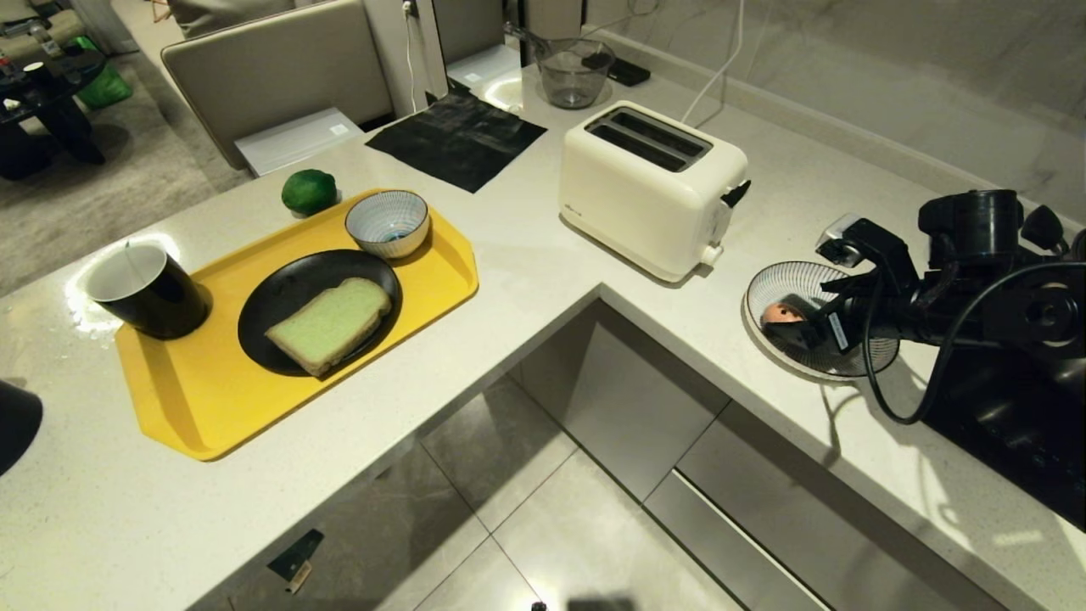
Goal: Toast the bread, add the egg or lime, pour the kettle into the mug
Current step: Pick up the egg
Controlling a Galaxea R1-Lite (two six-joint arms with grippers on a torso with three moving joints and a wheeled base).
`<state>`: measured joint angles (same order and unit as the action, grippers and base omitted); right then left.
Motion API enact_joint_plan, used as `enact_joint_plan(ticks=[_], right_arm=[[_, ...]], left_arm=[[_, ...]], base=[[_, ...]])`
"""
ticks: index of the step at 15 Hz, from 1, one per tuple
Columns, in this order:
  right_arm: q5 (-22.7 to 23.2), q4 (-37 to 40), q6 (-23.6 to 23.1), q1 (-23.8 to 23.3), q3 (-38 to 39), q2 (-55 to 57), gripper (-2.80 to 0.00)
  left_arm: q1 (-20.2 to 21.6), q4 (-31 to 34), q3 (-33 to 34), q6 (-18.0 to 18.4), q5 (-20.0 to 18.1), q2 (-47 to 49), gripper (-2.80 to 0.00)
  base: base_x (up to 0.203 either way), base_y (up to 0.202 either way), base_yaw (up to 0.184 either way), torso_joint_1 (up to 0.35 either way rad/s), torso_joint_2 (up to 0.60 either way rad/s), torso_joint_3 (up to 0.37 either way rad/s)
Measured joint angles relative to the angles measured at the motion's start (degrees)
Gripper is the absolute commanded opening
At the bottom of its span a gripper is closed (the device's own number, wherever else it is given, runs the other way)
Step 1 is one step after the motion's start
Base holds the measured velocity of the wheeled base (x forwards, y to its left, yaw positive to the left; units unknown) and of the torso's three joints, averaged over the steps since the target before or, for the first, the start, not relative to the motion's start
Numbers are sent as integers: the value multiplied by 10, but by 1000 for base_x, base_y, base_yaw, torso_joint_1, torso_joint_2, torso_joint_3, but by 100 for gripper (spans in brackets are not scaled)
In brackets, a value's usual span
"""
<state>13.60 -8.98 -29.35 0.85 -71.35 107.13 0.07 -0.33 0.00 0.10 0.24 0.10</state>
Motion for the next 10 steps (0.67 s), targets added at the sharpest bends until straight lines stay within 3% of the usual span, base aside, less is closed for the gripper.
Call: enact_joint_plan(ticks=[10], right_arm=[[9, -1, -7, 0, -6, 14, 0]], left_arm=[[0, 0, 0, 0, 0, 0, -280]], base=[[0, 0, 0, 0, 0, 0]])
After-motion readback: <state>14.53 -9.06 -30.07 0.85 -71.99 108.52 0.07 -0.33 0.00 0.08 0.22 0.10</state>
